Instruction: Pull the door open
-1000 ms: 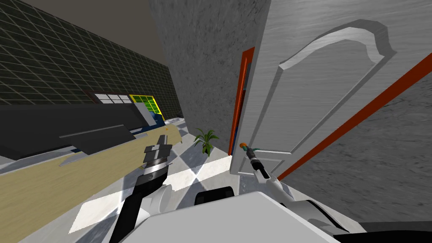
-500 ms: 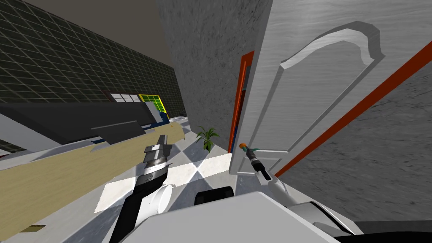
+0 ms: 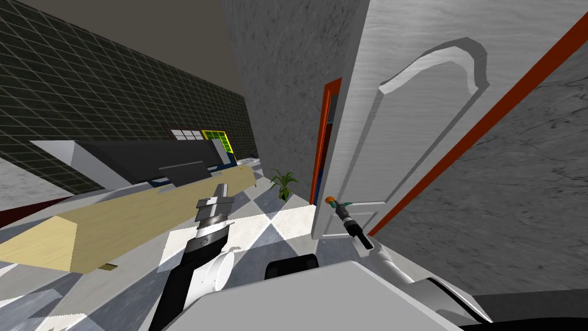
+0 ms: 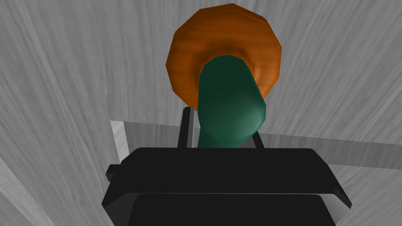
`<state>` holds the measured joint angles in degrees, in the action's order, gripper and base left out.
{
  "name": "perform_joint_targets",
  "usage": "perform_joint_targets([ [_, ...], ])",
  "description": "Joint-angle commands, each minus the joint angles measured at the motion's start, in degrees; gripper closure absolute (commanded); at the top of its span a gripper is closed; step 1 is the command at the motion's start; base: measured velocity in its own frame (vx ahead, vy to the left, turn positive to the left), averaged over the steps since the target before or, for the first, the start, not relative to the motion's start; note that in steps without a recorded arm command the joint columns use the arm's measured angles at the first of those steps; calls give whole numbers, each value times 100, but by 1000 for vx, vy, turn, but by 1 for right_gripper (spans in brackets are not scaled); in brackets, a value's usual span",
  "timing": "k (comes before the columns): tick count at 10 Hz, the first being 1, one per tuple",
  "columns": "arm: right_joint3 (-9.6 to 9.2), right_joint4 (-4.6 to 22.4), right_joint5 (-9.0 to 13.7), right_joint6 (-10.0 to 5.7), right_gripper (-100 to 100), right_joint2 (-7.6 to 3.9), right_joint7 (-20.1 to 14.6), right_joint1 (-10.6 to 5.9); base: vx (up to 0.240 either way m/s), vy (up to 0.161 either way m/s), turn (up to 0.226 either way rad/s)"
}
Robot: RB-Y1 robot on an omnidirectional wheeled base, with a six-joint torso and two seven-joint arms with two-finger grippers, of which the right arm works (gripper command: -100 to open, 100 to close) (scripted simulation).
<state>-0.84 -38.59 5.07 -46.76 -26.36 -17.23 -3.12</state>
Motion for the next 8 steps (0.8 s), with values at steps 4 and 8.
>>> perform_joint_targets([
  [4, -200, -55, -80, -300, 100, -187, -243, 221, -160, -55, 90],
  [8, -431, -131, -173, -677, 100, -438, -531, 479, -202, -86, 103],
])
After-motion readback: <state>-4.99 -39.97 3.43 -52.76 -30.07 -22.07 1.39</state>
